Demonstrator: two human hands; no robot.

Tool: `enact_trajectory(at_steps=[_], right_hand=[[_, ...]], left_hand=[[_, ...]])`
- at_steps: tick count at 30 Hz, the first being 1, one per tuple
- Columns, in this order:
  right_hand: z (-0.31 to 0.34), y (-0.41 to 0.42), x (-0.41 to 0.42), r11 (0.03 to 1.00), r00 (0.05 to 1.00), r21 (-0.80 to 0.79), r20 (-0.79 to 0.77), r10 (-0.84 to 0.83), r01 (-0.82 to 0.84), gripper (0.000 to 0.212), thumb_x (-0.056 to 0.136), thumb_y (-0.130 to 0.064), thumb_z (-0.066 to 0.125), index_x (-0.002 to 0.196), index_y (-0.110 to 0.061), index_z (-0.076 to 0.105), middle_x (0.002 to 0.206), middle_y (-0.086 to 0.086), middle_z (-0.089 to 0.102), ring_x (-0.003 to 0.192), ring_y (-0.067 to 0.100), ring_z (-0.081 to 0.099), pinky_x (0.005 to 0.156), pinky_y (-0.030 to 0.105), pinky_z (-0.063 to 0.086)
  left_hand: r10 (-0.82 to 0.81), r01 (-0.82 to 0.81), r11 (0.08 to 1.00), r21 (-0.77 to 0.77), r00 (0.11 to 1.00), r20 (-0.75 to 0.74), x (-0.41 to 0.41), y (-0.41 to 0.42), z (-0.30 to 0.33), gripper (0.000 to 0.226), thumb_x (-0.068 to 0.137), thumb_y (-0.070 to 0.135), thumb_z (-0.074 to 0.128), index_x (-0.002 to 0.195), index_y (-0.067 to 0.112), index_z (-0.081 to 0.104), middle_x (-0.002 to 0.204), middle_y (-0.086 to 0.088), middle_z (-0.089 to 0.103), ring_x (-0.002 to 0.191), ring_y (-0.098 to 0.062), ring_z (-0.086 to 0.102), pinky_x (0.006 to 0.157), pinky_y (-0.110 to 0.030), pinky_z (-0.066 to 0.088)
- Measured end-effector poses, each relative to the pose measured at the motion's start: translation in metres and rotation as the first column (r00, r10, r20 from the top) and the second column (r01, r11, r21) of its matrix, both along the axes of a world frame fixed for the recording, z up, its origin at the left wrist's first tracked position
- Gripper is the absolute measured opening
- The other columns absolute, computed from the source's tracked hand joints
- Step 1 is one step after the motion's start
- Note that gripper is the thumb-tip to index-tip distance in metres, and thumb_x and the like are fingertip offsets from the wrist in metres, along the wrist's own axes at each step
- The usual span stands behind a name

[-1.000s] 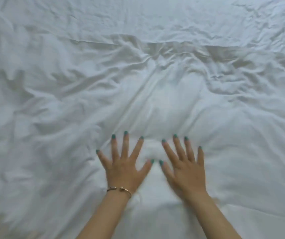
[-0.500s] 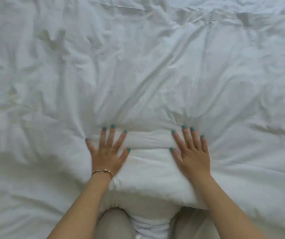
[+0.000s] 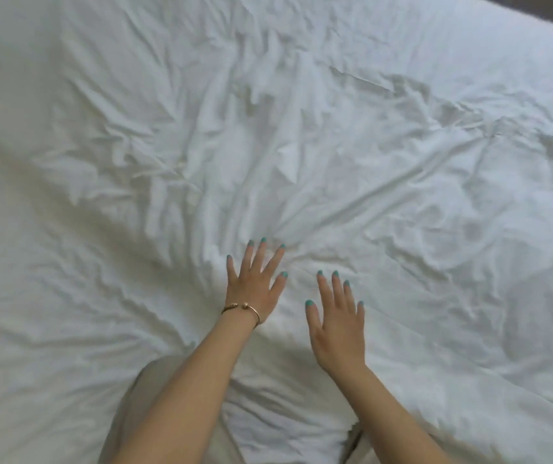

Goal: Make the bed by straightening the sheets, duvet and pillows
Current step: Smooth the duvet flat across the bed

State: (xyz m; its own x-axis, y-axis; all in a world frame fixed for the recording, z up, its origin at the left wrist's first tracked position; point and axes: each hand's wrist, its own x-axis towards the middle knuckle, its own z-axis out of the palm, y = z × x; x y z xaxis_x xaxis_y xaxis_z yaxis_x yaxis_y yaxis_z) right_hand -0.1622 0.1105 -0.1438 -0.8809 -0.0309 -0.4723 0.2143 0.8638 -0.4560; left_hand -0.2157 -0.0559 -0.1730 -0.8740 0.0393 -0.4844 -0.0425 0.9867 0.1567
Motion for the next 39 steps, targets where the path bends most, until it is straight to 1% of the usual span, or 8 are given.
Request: enact_trajectory(at_steps=[5,11,18,21,26,33,36,39], right_hand=[[-0.02,-0.151,-0.069,0.997,0.99,-0.068,-0.135,-0.031,0.022,0.059,0.096,-0.05,0.012,0.153,-0.04,0.006,0.163,-0.007,0.001,0.15,0.019,-0.002,0.12,0.046,0.011],[-0.112,-0.232,-0.125,0.927,0.937,0.278,-0.168,0.305,-0.252,0.058,0.097,-0.056,0.023,0.153,-0.045,0.008,0.162,-0.011,0.009,0.15,0.021,0.012,0.113,0.06,0.008],[-0.108,-0.163,-0.069,0.794,0.972,0.593,0.076,-0.22,0.133,0.061,0.092,-0.067,0.003,0.147,-0.051,-0.016,0.155,-0.015,-0.028,0.149,0.014,-0.014,0.116,0.056,-0.002],[-0.08,-0.192,-0.077,0.737,0.919,0.595,-0.006,-0.394,0.32,0.063,0.091,-0.058,0.011,0.152,-0.045,0.006,0.163,-0.008,-0.008,0.149,0.023,-0.005,0.113,0.063,0.003],[-0.078,-0.353,-0.176,0.944,0.958,0.306,-0.213,0.191,-0.12,0.065,0.092,-0.059,0.033,0.152,-0.045,0.014,0.163,-0.005,0.007,0.15,0.027,0.004,0.113,0.058,0.004],[-0.12,-0.369,-0.186,0.888,0.972,0.414,-0.031,0.233,-0.2,0.071,0.085,-0.071,0.023,0.15,-0.051,0.005,0.163,-0.006,0.008,0.149,0.02,0.0,0.111,0.06,0.016],[-0.113,-0.365,-0.193,0.869,0.948,0.387,0.045,0.315,-0.307,0.073,0.077,-0.075,0.007,0.143,-0.057,-0.017,0.159,-0.012,-0.019,0.143,0.011,-0.027,0.115,0.057,0.006],[-0.109,-0.369,-0.196,0.908,0.969,0.34,0.083,0.232,-0.246,0.077,0.076,-0.076,0.02,0.147,-0.057,-0.001,0.162,-0.011,0.001,0.147,0.013,-0.006,0.109,0.061,0.023]], left_hand=[[-0.082,0.066,0.993,-0.097,0.98,-0.179,-0.054,-0.149,-0.025,0.058,0.093,0.056,0.017,0.148,0.045,0.007,0.161,0.0,0.01,0.147,-0.023,0.002,0.108,-0.069,0.011],[-0.034,-0.017,0.97,-0.244,0.978,-0.204,-0.125,-0.314,-0.083,0.077,0.077,0.087,0.008,0.143,0.055,-0.015,0.159,0.01,-0.017,0.147,-0.012,-0.011,0.1,-0.074,-0.01],[0.109,-0.205,0.9,-0.384,0.96,-0.259,-0.18,-0.458,-0.082,0.077,0.077,0.087,0.002,0.143,0.053,-0.018,0.158,0.004,-0.023,0.145,-0.025,-0.019,0.1,-0.079,-0.001],[0.164,-0.267,0.937,-0.224,0.905,-0.393,-0.191,-0.462,-0.064,0.076,0.082,0.082,0.024,0.149,0.048,0.008,0.161,-0.006,-0.007,0.145,-0.039,-0.01,0.099,-0.081,0.001],[-0.233,0.171,0.962,-0.212,0.921,-0.311,-0.211,-0.439,-0.067,0.069,0.083,0.077,0.022,0.147,0.054,0.008,0.162,0.001,-0.009,0.147,-0.034,-0.011,0.099,-0.079,-0.003],[0.276,-0.326,0.927,-0.187,0.928,-0.249,-0.242,-0.543,-0.063,0.076,0.076,0.089,0.011,0.136,0.059,-0.026,0.154,0.007,-0.033,0.143,-0.021,-0.027,0.1,-0.075,-0.008],[0.322,-0.363,0.929,-0.076,0.891,-0.319,-0.27,-0.564,-0.045,0.085,0.081,0.082,0.027,0.144,0.048,-0.019,0.159,-0.004,-0.022,0.146,-0.024,-0.02,0.108,-0.068,-0.007],[0.42,-0.404,0.905,0.132,0.8,-0.428,-0.309,-0.582,-0.027,0.108,0.074,0.072,0.058,0.153,0.028,-0.002,0.158,-0.014,0.008,0.146,-0.027,0.007,0.114,-0.06,0.006]])
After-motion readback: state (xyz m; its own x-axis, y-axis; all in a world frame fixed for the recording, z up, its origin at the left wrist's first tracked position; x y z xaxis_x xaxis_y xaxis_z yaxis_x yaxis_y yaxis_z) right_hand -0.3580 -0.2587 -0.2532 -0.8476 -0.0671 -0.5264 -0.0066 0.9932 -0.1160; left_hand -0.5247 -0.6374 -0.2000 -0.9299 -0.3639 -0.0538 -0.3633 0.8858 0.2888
